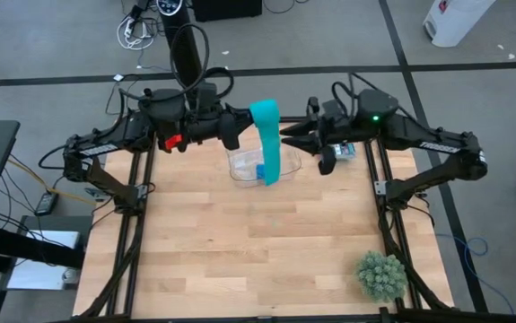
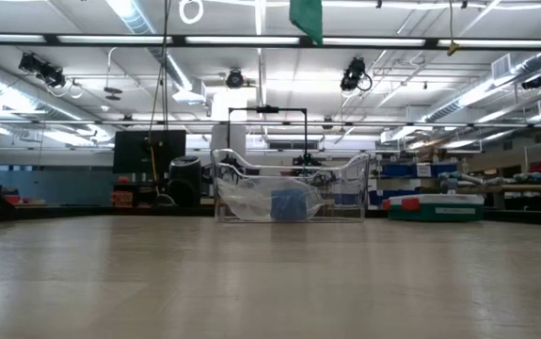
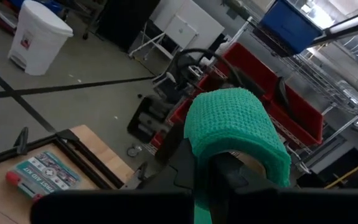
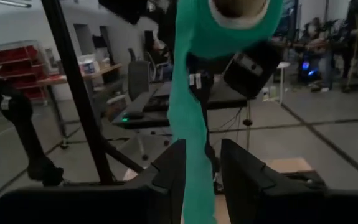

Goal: Roll bandage
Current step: Roll the sky blue bandage

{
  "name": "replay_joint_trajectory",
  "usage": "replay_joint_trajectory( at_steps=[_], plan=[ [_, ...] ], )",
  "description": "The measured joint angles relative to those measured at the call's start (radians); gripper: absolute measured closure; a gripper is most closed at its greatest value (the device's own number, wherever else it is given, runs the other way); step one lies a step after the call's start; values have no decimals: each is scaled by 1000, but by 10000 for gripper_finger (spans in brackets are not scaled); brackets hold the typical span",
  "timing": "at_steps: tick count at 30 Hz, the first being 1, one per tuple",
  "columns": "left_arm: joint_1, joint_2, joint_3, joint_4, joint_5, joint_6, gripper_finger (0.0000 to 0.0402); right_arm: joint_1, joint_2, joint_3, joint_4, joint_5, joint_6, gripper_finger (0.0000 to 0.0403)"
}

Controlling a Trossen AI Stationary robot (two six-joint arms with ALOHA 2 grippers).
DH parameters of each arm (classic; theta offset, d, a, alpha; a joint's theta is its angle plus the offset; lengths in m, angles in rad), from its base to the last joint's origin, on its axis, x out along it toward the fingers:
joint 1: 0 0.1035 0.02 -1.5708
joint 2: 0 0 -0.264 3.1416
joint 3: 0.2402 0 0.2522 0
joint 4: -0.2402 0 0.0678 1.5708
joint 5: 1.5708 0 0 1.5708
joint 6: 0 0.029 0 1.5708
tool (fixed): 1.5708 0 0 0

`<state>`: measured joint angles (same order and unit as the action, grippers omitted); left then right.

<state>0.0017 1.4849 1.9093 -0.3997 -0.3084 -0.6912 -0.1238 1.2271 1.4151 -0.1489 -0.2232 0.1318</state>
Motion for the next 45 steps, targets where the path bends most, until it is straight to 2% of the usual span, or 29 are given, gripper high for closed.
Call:
replay_joint_trajectory(
  at_steps=[4, 8, 14, 21, 24, 26, 29, 31, 40, 45],
  plan=[
    [0, 0, 0, 9, 0, -20, 381, 0, 31, 0, 40, -60, 22, 309],
    [0, 0, 0, 26, 0, -27, 381, 1, 50, 0, 42, -70, 23, 316],
    [7, 0, 0, 39, 0, -28, 381, 19, 63, -1, 85, -168, 24, 393],
    [48, -2, 0, 43, 42, -53, 381, 126, 38, -1, 91, -272, 58, 401],
    [53, -5, 0, 43, 52, -69, 381, 164, 35, 0, 70, -271, 47, 402],
    [52, -6, 0, 44, 58, -72, 381, 169, 41, 0, 26, -227, 23, 402],
    [53, -6, 0, 41, 83, -76, 381, 138, 63, 0, -47, -113, -22, 402],
    [51, -6, 0, 39, 94, -79, 381, 95, 81, -1, -48, -107, -39, 402],
    [29, -6, 0, 34, 132, -99, 381, -97, 110, -2, -33, -256, -52, 403],
    [10, -6, 0, 3, 147, -107, 380, -162, 108, -2, -4, -283, -53, 403]
  ],
)
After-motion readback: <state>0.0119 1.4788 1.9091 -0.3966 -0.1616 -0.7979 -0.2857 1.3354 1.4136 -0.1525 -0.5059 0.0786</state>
